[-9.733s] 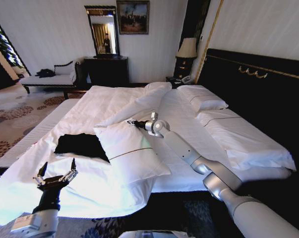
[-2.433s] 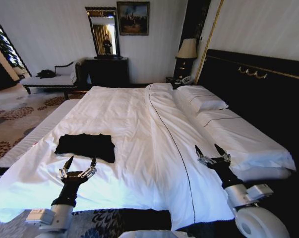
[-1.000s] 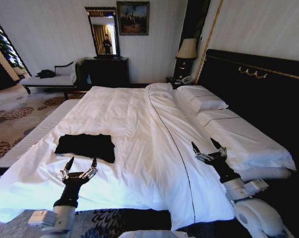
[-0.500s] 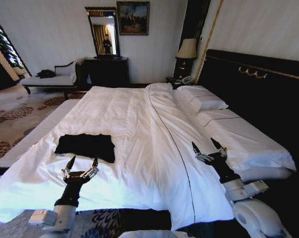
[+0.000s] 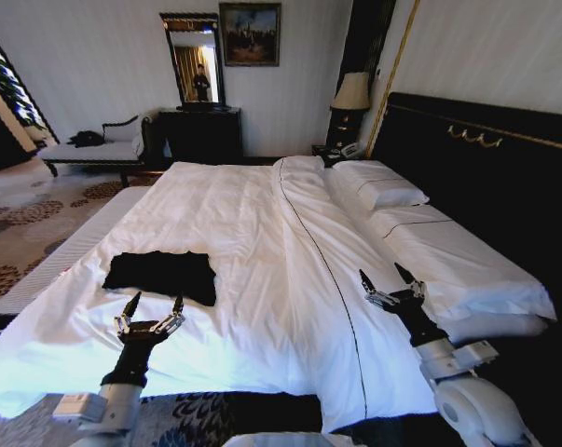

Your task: Fold the clothes on the bed.

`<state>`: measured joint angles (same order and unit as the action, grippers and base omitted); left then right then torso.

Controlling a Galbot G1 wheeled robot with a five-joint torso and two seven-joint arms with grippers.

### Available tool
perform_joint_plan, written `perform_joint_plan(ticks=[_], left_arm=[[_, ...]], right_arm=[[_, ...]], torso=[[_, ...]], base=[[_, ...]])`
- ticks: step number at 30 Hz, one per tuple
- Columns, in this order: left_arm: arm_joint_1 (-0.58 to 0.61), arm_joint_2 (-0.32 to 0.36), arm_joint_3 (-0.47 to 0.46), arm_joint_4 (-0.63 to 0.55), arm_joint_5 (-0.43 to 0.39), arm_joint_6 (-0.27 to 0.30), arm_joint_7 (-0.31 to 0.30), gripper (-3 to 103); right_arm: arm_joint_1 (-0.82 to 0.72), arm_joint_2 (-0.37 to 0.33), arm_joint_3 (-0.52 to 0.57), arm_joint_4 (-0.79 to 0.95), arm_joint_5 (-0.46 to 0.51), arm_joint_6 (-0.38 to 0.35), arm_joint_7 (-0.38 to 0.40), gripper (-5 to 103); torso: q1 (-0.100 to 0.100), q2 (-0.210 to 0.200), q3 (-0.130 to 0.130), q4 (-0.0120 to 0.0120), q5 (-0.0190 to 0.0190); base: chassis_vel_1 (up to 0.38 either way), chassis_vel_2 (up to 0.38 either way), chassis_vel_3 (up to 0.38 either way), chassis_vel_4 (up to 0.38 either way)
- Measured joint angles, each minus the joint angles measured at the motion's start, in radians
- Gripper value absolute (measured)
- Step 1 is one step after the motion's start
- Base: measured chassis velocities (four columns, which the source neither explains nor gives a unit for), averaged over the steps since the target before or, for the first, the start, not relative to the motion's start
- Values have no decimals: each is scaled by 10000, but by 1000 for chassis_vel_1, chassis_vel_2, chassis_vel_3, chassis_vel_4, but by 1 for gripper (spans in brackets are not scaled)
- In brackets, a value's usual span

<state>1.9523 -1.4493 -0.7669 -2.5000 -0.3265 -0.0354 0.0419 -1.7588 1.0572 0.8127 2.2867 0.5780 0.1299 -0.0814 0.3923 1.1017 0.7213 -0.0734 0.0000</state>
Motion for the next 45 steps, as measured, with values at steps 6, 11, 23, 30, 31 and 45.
perform_joint_plan(ticks=[6,11,23,30,31,45], left_arm=[[-68,23,12,0,13,13,-19,100],[-70,8,19,0,15,14,-30,100],[-71,-22,15,0,56,-10,-45,100],[-89,-8,19,0,60,-11,-47,100],[-96,-6,20,0,60,-12,-47,100],[-157,-6,34,0,60,-42,-47,100]], right_arm=[[-49,108,-1,-3,-75,0,8,100],[-92,127,20,19,-119,0,8,100],[-163,245,99,127,-161,0,10,100],[-168,314,112,137,-167,0,15,100],[-171,327,112,136,-178,1,15,100],[-168,371,65,30,-240,18,20,100]], torso=[[1,0,0,-1,0],[0,0,0,0,0],[1,0,0,0,1],[0,0,0,1,0],[0,0,0,-1,0],[0,0,0,0,0]], base=[[0,0,0,0],[0,0,0,0],[0,0,0,0],[0,0,0,0],[0,0,0,0],[0,0,0,0]])
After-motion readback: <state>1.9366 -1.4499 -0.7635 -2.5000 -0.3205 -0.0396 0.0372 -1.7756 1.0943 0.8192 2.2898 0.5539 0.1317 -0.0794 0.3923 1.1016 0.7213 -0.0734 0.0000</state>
